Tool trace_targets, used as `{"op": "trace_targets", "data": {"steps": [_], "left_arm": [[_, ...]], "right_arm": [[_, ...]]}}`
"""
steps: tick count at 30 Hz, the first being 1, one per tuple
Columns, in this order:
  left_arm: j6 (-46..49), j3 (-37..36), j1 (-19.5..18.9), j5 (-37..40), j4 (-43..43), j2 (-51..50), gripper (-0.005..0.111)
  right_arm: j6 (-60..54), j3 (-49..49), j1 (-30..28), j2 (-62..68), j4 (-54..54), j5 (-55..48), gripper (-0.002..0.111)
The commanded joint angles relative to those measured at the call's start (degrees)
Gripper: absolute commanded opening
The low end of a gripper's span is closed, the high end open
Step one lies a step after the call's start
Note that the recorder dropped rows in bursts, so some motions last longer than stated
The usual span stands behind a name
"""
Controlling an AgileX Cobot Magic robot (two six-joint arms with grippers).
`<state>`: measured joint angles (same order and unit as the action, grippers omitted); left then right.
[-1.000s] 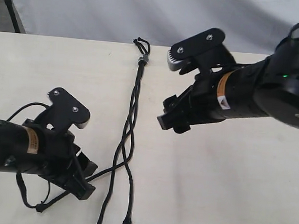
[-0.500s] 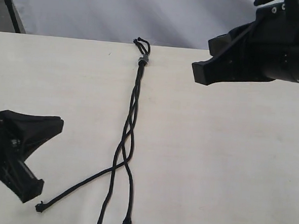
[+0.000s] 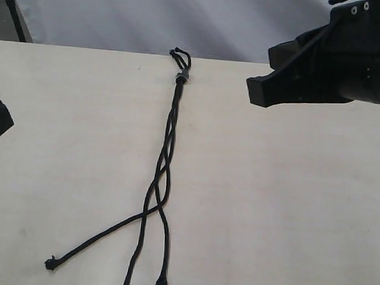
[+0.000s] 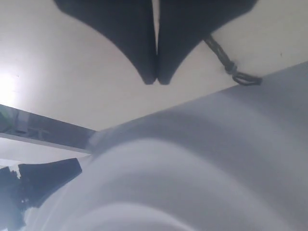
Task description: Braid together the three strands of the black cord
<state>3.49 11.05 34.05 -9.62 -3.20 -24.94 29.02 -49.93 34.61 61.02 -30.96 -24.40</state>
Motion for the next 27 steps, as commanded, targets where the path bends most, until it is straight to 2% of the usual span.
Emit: {"op": "trace_targets", "data": {"steps": [1,3,7,10,12,14,17,23,27], "left_arm": [[-0.30,-0.39,-0.18,0.05,0.23,0.91,0.000],[0.29,-1.32,-0.34,-0.07,0.46,3.03,0.000],[3.75,-6.26,-3.45,-0.06,1.89,11.80,0.000],[4.20,-10.81,-6.48,-0.77,1.89,19.96,0.000],[4.30,-11.05,-8.47,-0.79,1.89,24.59,0.000],[4.30,-11.05,-11.18,2.26,1.89,24.94,0.000],[3.98,-11.05,-17.13,4.31,1.89,24.94,0.000],[2.31,-11.05,-33.83,15.62,1.35,24.94,0.000],[2.04,-11.05,-40.00,21.25,0.74,24.94,0.000]], "right_arm": [[0.06,0.04,-0.30,-0.23,-0.13,0.10,0.000],[0.06,0.04,-0.30,-0.23,-0.13,0.20,0.000],[0.06,0.04,-0.30,-0.23,-0.13,0.08,0.000],[0.06,0.04,-0.30,-0.23,-0.13,0.08,0.000],[0.06,0.04,-0.30,-0.23,-0.13,0.08,0.000],[0.06,0.04,-0.30,-0.11,-0.13,0.23,0.000],[0.06,0.04,-0.30,-0.18,-0.13,0.50,0.000],[0.06,0.04,-0.30,-0.18,-0.13,0.30,0.000],[0.06,0.04,-0.30,-0.18,-0.13,0.30,0.000]]}}
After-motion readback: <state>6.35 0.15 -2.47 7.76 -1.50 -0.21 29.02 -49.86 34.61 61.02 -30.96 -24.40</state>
